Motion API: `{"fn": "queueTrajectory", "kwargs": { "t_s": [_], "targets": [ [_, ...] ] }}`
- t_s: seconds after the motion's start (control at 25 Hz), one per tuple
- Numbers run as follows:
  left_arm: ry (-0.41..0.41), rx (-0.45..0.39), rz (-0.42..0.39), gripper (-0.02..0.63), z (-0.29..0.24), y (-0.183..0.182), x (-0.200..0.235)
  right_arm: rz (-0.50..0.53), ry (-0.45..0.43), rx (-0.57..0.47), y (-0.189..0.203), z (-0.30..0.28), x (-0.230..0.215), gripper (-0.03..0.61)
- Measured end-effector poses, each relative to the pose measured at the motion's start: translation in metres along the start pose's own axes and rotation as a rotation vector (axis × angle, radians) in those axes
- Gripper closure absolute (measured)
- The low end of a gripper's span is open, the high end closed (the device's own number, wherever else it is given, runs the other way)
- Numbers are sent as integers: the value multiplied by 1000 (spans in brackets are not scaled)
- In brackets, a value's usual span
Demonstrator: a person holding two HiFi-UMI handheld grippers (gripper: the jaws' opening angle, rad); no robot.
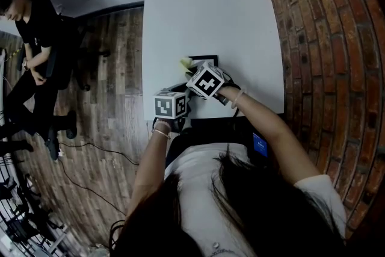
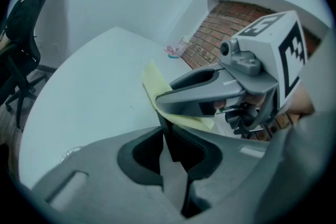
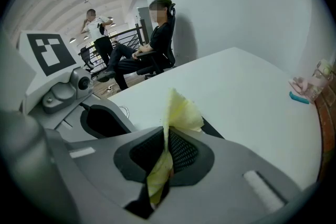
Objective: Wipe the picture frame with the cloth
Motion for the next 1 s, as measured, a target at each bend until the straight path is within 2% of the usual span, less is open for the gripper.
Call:
{"fn": "queueTrajectory", "kwargs": {
  "t_s": [1.0],
  "targets": [
    [8,16,18,557,-1,0,3,-41,86,-35,-17,-8,-36,548]
  ]
}}
Point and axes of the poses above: the fingertips, and each gripper's own axes: z backward along the fingers, x to its left, y out of its underside, the point moved 6 cm from there along z, backward along the fingers, and after that the axes turned 4 degrees about -x, right-handed, at the moved point
